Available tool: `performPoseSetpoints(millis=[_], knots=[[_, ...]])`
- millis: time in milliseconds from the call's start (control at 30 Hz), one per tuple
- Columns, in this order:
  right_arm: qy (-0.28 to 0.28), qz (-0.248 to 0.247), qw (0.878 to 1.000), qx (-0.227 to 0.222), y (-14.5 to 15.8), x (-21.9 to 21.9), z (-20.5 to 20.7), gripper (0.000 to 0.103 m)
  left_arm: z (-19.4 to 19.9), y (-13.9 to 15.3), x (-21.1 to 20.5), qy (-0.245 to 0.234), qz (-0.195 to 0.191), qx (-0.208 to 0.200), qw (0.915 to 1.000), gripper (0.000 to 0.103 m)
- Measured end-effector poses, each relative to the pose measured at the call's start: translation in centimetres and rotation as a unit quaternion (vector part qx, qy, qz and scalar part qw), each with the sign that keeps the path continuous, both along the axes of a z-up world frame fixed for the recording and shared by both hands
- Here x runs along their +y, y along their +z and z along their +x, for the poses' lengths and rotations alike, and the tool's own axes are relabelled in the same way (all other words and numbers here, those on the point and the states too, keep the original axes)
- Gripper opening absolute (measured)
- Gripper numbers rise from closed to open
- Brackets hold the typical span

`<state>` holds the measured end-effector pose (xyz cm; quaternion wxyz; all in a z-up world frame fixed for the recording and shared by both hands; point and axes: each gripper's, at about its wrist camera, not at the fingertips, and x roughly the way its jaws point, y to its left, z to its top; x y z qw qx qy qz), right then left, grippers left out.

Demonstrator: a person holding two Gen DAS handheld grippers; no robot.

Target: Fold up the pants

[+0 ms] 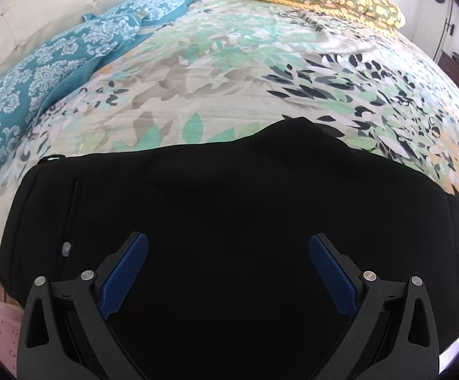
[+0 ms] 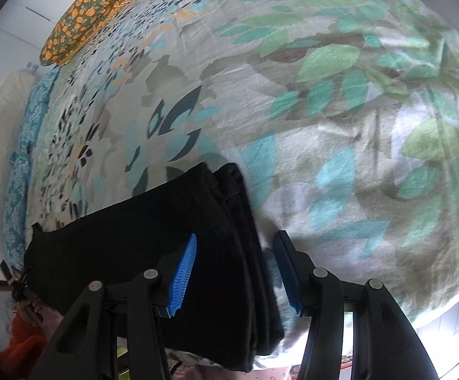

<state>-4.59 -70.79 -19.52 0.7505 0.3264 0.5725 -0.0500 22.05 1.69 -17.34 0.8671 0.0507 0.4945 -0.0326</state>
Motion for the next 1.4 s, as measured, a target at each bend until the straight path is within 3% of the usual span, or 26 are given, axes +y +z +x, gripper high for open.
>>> performPoseSetpoints(millis=[67,167,300,467,667,833,1033,1267,1400], knots=[[0.019,-0.012,1.000,0.012,-0.1,0.7,0.5,0.050,0.1,-0.1,0.0,0.001,0.000,0.002,1.0000,0.102],[-0.002,-0.009,0.999,0.030,-0.6,0.0,0.3,0.031,0.1,-0.3,-0.2,-0.001,0.002,0.004,1.0000,0.102],[-0.035,0.030,0.999,0.006,0.1,-0.6,-0.7,0.014,-0.1,-0.1,-0.3,-0.008,0.005,0.000,1.0000,0.102],[-0.067,0.081,0.992,-0.063,2.7,0.8,-2.4,0.011,0.2,0.2,0.1,-0.001,-0.009,-0.002,1.0000,0.102],[-0.080,0.161,0.972,-0.149,6.2,5.7,-2.8,0.011,0.5,0.7,0.5,0.009,-0.037,-0.006,0.9993,0.102],[-0.061,0.254,0.945,-0.198,7.5,13.1,0.1,0.011,0.5,1.3,0.9,0.012,-0.059,-0.013,0.9981,0.102],[0.004,0.348,0.916,-0.198,6.5,25.0,6.5,0.011,0.8,1.7,2.3,0.027,-0.089,-0.016,0.9956,0.102],[0.062,0.389,0.904,-0.166,3.1,38.2,13.7,0.011,1.0,2.1,3.9,0.045,-0.117,-0.017,0.9919,0.102],[0.092,0.363,0.917,-0.141,1.2,43.8,16.3,0.011,0.8,2.4,4.4,0.047,-0.122,-0.021,0.9912,0.102]])
